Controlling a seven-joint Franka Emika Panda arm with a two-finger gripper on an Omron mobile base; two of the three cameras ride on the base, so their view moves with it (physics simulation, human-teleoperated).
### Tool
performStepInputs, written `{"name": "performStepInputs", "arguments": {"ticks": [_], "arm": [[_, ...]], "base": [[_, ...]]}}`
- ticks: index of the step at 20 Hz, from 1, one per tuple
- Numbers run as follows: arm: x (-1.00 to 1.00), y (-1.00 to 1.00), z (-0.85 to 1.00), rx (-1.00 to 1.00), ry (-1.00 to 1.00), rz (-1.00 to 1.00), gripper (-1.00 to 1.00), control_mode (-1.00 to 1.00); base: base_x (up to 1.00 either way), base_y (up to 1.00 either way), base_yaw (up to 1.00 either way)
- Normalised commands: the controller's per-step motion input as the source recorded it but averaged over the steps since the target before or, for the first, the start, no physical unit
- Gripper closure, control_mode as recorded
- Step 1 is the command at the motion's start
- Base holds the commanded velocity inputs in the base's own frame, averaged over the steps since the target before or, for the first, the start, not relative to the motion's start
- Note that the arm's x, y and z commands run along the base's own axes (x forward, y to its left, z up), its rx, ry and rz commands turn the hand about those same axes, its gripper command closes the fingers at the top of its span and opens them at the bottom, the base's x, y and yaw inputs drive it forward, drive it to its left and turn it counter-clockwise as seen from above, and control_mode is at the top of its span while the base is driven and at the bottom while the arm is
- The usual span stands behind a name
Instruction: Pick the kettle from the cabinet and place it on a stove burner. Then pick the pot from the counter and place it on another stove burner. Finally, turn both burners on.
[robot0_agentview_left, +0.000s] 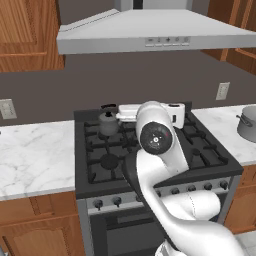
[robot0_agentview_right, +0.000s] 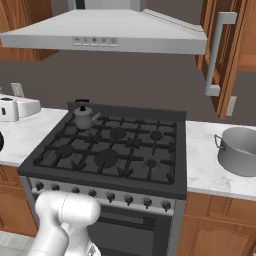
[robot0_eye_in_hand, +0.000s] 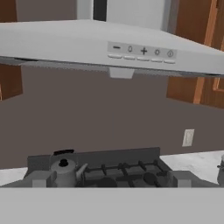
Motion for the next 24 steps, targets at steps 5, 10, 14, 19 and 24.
{"name": "performStepInputs", "arguments": {"ticks": [5, 10, 14, 19, 24], "arm": [[-0.07, -0.02, -0.01, 0.0, -0.01, 0.0, -1.0, -1.0], [-0.29, -0.09, -0.01, 0.02, -0.03, -0.02, -1.0, 1.0], [0.0, 0.0, 0.0, 0.0, 0.0, 0.0, -1.0, 1.0], [0.0, 0.0, 0.0, 0.0, 0.0, 0.0, -1.0, 1.0], [0.0, 0.0, 0.0, 0.0, 0.0, 0.0, -1.0, 1.0]], "base": [[0.0, 0.0, 0.0], [-0.3, -0.09, -0.03], [-0.83, -0.27, -0.09], [-0.71, -0.39, -0.11], [-0.44, -0.52, -0.1]]}}
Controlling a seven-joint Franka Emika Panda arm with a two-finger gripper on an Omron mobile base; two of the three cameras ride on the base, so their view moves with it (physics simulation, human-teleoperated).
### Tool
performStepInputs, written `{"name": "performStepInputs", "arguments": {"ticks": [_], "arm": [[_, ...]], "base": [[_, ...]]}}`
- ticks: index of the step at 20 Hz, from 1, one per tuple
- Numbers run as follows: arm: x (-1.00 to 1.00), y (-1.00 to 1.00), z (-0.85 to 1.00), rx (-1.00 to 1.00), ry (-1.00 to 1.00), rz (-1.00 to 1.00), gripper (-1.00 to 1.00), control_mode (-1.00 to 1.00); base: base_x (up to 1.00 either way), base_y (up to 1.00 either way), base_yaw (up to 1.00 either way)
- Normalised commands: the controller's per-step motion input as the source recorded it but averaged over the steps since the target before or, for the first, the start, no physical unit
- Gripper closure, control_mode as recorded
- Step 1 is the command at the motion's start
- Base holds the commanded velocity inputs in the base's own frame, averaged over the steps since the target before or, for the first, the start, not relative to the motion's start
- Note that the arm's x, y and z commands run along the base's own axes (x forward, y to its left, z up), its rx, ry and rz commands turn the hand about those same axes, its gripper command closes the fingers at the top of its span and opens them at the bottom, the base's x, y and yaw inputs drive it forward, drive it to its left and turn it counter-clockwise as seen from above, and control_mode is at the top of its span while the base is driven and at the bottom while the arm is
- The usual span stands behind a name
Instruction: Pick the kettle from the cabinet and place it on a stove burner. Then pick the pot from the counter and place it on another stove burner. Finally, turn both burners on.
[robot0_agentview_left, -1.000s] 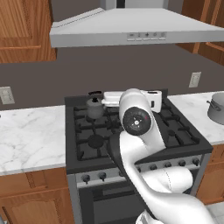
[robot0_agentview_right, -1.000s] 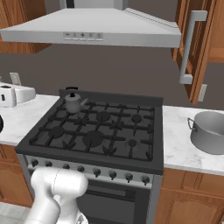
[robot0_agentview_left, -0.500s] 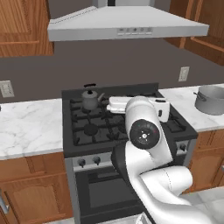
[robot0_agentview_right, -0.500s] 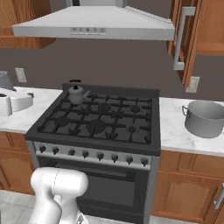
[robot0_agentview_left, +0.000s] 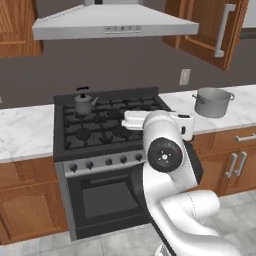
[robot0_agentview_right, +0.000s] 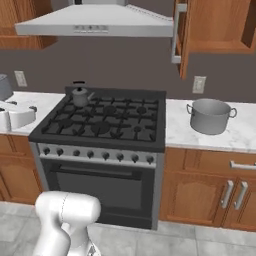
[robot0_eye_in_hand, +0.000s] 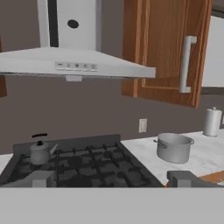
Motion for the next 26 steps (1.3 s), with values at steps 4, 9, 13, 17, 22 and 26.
{"name": "performStepInputs", "arguments": {"ticks": [4, 9, 13, 17, 22, 26], "arm": [[0.0, 0.0, 0.0, 0.0, 0.0, 0.0, -1.0, 1.0], [0.0, 0.0, 0.0, 0.0, 0.0, 0.0, -1.0, 1.0], [0.0, 0.0, 0.0, 0.0, 0.0, 0.0, -1.0, 1.0], [0.0, 0.0, 0.0, 0.0, 0.0, 0.0, -1.0, 1.0], [0.0, 0.0, 0.0, 0.0, 0.0, 0.0, -1.0, 1.0], [0.0, 0.0, 0.0, 0.0, 0.0, 0.0, -1.0, 1.0]], "base": [[-0.43, -0.7, -0.1], [-0.47, -0.73, -0.11], [-0.46, -0.73, -0.11], [-0.32, -0.72, -0.1], [-0.16, -0.72, -0.08], [-0.12, -0.73, -0.06]]}}
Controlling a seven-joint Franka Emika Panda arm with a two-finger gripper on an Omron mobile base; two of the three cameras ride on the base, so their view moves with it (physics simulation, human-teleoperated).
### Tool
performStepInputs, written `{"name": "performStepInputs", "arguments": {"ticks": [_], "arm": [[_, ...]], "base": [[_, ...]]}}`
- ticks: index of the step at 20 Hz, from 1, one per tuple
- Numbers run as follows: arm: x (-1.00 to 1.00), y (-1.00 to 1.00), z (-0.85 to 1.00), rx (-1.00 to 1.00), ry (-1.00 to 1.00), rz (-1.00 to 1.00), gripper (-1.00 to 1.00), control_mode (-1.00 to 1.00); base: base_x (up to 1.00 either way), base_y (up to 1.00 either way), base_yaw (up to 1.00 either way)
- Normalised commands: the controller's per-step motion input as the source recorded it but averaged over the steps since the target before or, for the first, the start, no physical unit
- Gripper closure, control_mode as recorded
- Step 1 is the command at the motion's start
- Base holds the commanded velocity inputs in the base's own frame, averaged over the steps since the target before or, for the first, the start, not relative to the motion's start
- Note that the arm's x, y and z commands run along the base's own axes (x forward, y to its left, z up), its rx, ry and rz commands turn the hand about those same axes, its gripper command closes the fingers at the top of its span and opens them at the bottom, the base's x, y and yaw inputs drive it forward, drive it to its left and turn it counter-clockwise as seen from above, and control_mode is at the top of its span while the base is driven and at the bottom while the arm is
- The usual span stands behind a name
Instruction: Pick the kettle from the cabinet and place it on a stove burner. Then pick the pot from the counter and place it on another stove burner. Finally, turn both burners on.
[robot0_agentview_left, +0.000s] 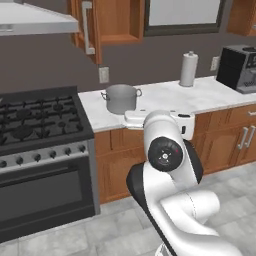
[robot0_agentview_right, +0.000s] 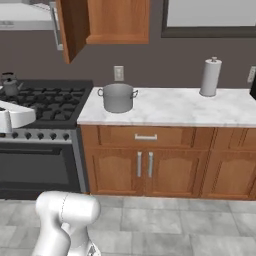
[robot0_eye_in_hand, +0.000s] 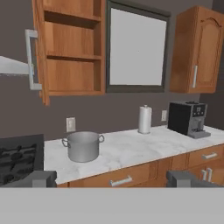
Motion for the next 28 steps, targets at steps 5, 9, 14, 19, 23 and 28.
{"name": "performStepInputs", "arguments": {"ticks": [5, 9, 14, 19, 23, 28], "arm": [[0.0, 0.0, 0.0, 0.0, 0.0, 0.0, -1.0, 1.0], [0.0, 0.0, 0.0, 0.0, 0.0, 0.0, -1.0, 1.0], [0.0, 0.0, 0.0, 0.0, 0.0, 0.0, -1.0, 1.0], [0.0, 0.0, 0.0, 0.0, 0.0, 0.0, -1.0, 1.0], [0.0, 0.0, 0.0, 0.0, 0.0, 0.0, -1.0, 1.0], [0.0, 0.0, 0.0, 0.0, 0.0, 0.0, -1.0, 1.0]], "base": [[-0.07, -0.76, -0.05], [0.0, -0.74, -0.02], [0.0, -0.7, 0.0], [0.0, -0.57, 0.0], [0.15, -0.34, 0.0], [0.38, -0.17, 0.06]]}}
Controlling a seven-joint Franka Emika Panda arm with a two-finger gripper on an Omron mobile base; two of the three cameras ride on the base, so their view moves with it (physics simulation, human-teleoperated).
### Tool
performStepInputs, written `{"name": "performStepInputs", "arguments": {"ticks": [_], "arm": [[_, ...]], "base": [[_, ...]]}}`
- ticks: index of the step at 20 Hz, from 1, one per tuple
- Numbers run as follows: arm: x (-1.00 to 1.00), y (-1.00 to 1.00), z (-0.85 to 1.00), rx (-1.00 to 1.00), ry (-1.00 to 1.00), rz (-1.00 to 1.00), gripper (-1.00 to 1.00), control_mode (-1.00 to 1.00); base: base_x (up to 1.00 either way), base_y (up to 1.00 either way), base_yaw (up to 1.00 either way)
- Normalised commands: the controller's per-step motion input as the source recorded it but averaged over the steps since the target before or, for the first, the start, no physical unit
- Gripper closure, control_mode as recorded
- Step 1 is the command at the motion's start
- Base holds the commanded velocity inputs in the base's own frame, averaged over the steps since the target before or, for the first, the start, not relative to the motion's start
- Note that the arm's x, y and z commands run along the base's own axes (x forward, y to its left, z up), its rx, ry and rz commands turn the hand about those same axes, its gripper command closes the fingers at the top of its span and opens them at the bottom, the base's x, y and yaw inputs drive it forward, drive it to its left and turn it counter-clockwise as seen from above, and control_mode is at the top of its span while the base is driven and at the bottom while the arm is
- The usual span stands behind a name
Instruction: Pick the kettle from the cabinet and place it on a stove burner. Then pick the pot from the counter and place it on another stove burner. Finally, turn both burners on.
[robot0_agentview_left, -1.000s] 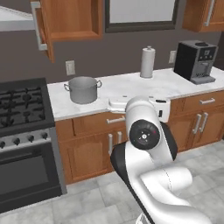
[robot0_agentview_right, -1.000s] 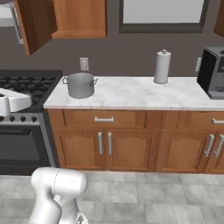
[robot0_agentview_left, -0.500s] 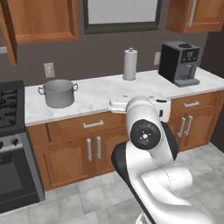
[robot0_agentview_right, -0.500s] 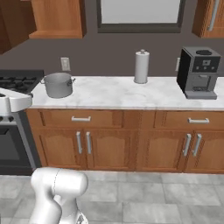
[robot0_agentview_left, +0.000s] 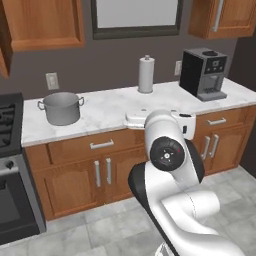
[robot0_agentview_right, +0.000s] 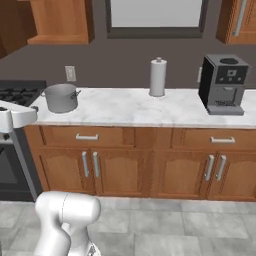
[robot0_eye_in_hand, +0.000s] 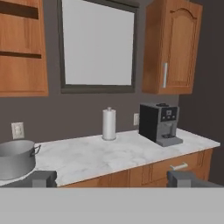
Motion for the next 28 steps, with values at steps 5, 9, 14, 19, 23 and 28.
{"name": "performStepInputs", "arguments": {"ticks": [5, 9, 14, 19, 23, 28], "arm": [[0.0, 0.0, 0.0, 0.0, 0.0, 0.0, -1.0, 1.0], [0.0, 0.0, 0.0, 0.0, 0.0, 0.0, -1.0, 1.0], [0.0, 0.0, 0.0, 0.0, 0.0, 0.0, -1.0, 1.0], [0.0, 0.0, 0.0, 0.0, 0.0, 0.0, -1.0, 1.0], [0.0, 0.0, 0.0, 0.0, 0.0, 0.0, -1.0, 1.0], [0.0, 0.0, 0.0, 0.0, 0.0, 0.0, -1.0, 1.0]], "base": [[0.5, -0.19, 0.11], [0.53, -0.26, 0.11], [0.56, -0.34, 0.1], [0.6, -0.25, 0.12], [0.61, -0.15, 0.13], [0.57, -0.07, 0.13]]}}
